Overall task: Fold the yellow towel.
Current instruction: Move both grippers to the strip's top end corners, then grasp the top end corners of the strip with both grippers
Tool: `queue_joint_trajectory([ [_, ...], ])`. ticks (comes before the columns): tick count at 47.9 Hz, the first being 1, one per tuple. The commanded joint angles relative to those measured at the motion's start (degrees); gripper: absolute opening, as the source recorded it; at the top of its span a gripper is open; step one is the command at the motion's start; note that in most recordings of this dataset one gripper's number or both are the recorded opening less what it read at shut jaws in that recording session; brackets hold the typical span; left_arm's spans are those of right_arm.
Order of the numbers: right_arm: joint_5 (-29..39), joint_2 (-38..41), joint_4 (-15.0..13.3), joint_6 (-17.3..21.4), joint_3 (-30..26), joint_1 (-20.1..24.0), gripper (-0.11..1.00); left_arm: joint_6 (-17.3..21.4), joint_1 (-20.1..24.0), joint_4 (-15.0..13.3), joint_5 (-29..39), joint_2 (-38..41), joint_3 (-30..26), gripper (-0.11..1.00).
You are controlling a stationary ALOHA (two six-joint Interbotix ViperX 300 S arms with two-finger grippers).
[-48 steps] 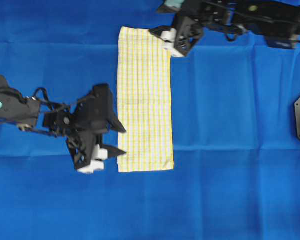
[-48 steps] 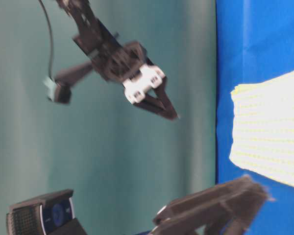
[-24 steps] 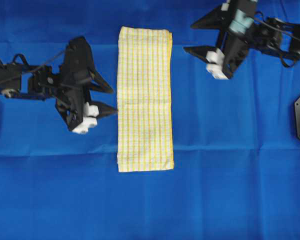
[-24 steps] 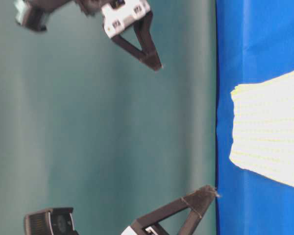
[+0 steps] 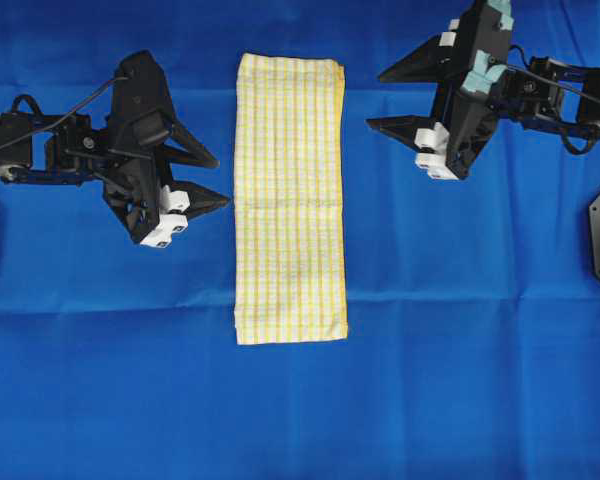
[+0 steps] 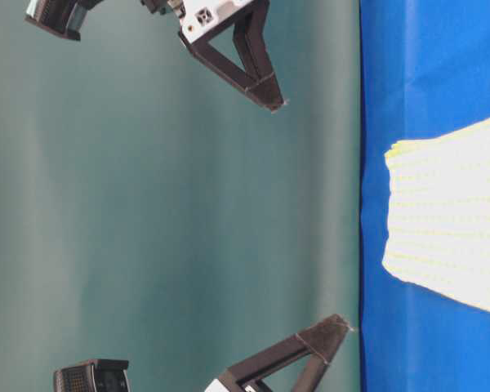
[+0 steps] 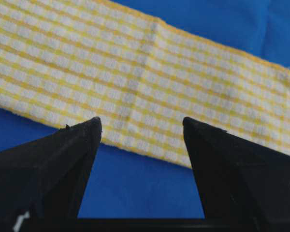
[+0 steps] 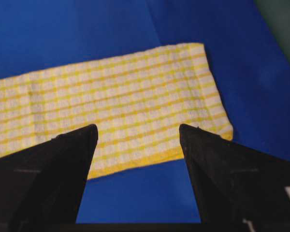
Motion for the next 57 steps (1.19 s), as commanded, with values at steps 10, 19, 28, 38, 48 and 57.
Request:
queue_joint_trajectory([
  [10, -0.70, 6.06, 0.88, 0.18, -4.75, -4.39, 0.71, 1.32, 8.00, 0.62, -5.89, 2.46, -0.62, 0.77],
  [19, -1.05, 14.15, 3.69, 0.09, -8.26, -7.47, 0.74, 6.59, 14.77, 0.53, -11.60, 8.79, -1.32, 0.82],
  [28, -1.85, 21.71, 5.89, 0.09, -12.30, -8.79, 0.77, 8.00, 18.46, 0.53, -19.16, 15.29, -2.29, 0.82],
  [38, -4.22, 28.04, 9.05, 0.18, -14.68, -10.99, 0.77, 8.26, 20.74, 0.53, -22.06, 22.76, -5.27, 0.82],
  [48, -4.75, 32.17, 11.43, 0.18, -16.08, -11.16, 0.77, 8.26, 22.41, 0.26, -23.73, 28.74, -8.00, 0.82],
  [57, -4.04, 32.43, 13.10, 0.18, -16.17, -10.72, 0.75, 7.47, 23.03, -0.18, -23.73, 30.15, -8.26, 0.79],
])
